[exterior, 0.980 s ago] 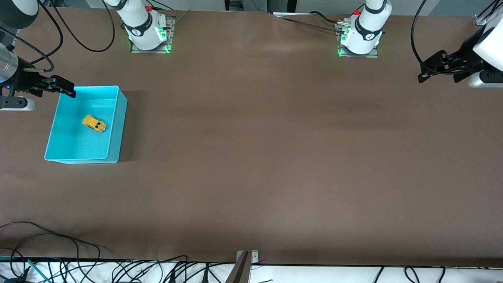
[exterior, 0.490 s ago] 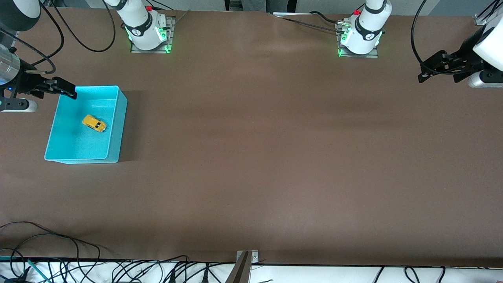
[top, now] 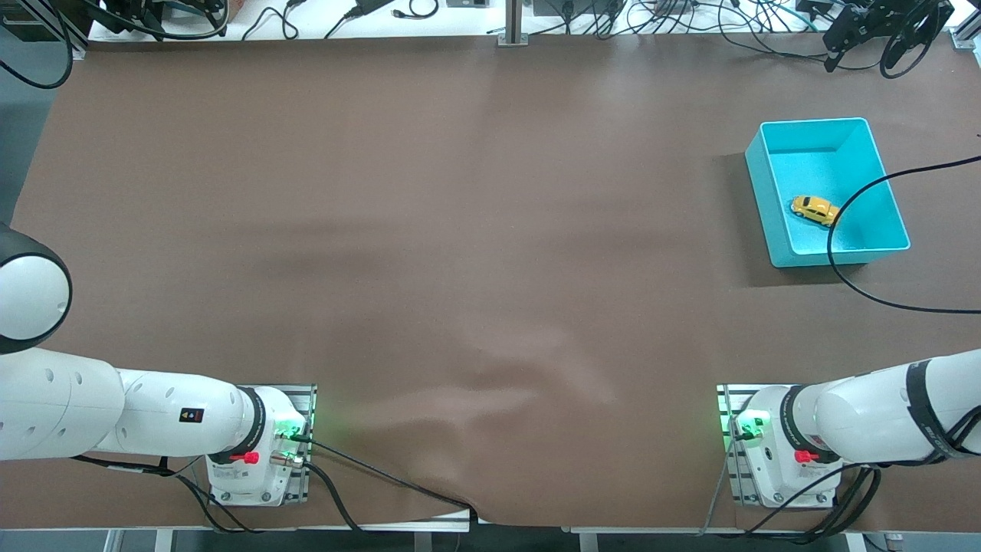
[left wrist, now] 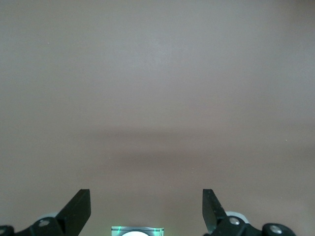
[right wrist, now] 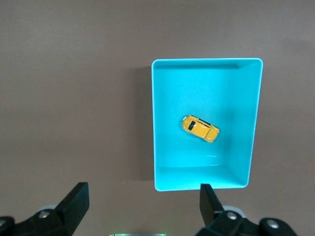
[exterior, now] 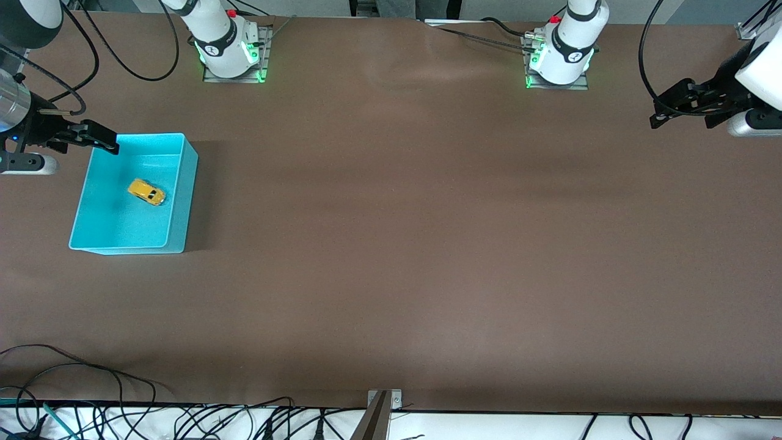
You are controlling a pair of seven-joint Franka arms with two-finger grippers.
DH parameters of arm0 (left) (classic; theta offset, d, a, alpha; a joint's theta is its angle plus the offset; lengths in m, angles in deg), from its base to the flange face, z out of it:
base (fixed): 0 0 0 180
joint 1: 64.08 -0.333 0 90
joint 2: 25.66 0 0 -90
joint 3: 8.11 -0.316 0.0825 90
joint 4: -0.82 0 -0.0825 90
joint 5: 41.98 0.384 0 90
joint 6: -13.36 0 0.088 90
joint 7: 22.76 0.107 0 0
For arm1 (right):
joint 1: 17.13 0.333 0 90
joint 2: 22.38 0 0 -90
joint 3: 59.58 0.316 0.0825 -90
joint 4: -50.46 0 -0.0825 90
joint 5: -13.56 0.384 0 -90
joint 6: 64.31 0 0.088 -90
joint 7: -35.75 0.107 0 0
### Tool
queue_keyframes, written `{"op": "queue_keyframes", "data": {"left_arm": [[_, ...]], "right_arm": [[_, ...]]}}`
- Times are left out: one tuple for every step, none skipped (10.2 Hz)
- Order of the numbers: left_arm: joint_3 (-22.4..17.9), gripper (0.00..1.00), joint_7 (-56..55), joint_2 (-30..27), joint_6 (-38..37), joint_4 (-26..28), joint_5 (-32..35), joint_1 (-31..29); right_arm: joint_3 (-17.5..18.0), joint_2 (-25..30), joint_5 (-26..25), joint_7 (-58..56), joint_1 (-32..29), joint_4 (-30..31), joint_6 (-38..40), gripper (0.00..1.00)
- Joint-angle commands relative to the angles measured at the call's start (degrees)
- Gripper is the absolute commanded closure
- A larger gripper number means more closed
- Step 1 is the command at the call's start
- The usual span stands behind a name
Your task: Wind up and store yellow beetle car
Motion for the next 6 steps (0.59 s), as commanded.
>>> {"op": "queue_keyframes", "data": {"left_arm": [[-0.01, 0.00, -0.76, 0.90, -1.40, -2.16, -1.75, -0.04], [-0.01, 0.00, -0.76, 0.90, -1.40, -2.16, -1.67, -0.04], [-0.09, 0.00, -0.76, 0.90, -1.40, -2.16, -1.75, -0.04], [-0.09, 0.00, -0.76, 0.90, -1.40, -2.16, -1.75, -0.12], [-0.09, 0.00, -0.76, 0.90, -1.40, -2.16, -1.75, -0.04], [-0.01, 0.00, -0.76, 0.90, -1.40, -2.16, -1.75, 0.05]], "right_arm": [[0.23, 0.66, -0.69, -0.44, -0.42, 0.59, -0.68, 0.00], [1.10, 0.14, -0.78, -0.71, -1.90, 0.51, -0.77, 0.00], [6.33, -0.48, -0.69, -0.71, -6.53, -0.45, -0.60, 0.00], [10.82, -0.57, -0.69, -0.45, -10.57, -0.72, -0.60, 0.00], [11.39, -0.57, -0.69, -0.36, -11.40, -0.99, -0.42, 0.00], [11.39, -0.66, -0.78, -0.27, -11.49, -1.08, -0.42, 0.00]]}}
